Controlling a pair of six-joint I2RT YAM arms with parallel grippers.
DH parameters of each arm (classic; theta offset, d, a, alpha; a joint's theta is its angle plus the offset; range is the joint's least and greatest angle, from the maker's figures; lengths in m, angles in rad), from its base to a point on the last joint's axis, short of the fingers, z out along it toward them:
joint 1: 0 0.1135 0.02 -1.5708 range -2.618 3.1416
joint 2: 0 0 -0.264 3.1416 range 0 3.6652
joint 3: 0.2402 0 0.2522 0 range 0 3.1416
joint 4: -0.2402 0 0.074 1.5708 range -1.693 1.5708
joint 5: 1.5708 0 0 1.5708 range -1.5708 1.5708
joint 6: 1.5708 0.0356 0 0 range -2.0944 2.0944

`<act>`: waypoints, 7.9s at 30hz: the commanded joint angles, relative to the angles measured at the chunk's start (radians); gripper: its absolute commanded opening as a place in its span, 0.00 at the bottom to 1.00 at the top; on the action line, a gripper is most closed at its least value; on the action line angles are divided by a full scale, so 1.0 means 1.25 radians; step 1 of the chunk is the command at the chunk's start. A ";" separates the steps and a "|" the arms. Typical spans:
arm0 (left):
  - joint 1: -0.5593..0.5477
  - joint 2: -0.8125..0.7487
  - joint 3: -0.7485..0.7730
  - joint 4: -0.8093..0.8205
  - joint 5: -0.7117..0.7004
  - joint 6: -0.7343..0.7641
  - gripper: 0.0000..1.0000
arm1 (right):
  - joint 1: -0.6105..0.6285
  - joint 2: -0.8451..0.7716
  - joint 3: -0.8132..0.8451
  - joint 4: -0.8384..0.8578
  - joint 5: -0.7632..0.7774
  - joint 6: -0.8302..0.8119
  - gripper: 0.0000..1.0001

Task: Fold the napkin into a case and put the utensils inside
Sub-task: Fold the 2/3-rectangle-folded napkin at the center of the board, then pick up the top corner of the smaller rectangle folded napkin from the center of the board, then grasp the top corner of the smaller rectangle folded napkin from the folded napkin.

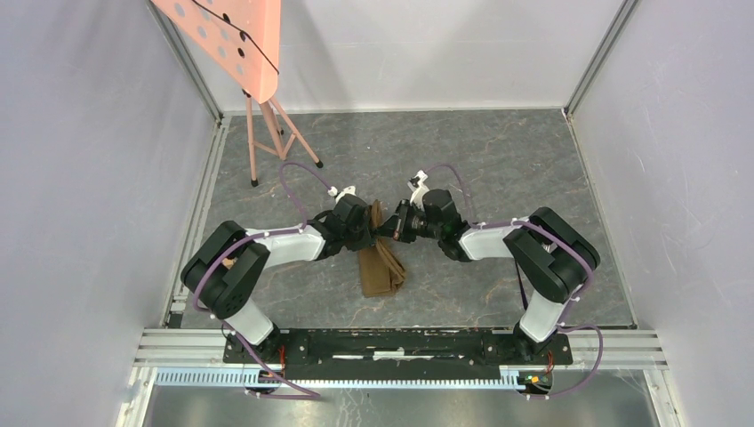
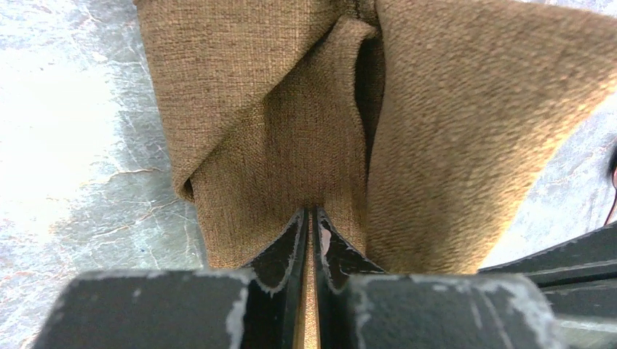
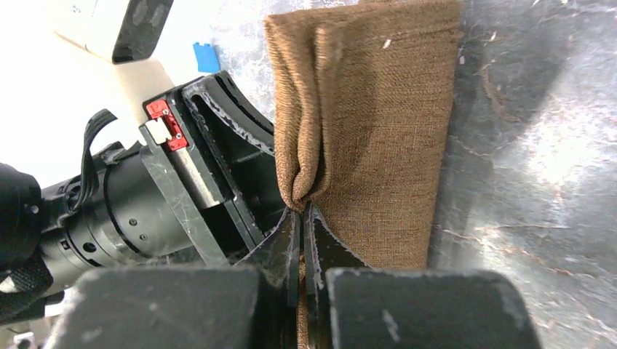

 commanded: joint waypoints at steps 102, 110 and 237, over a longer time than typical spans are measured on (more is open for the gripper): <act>0.101 -0.187 -0.398 0.334 0.247 -0.199 0.27 | 0.078 0.016 0.164 -0.285 0.100 -0.478 0.59; 0.057 -0.175 -0.404 0.351 0.194 -0.235 0.24 | 0.081 0.067 0.303 -0.368 0.196 -0.576 0.63; -0.017 -0.098 -0.055 0.092 -0.229 0.447 0.32 | 0.086 0.084 0.335 -0.356 0.113 -0.427 0.00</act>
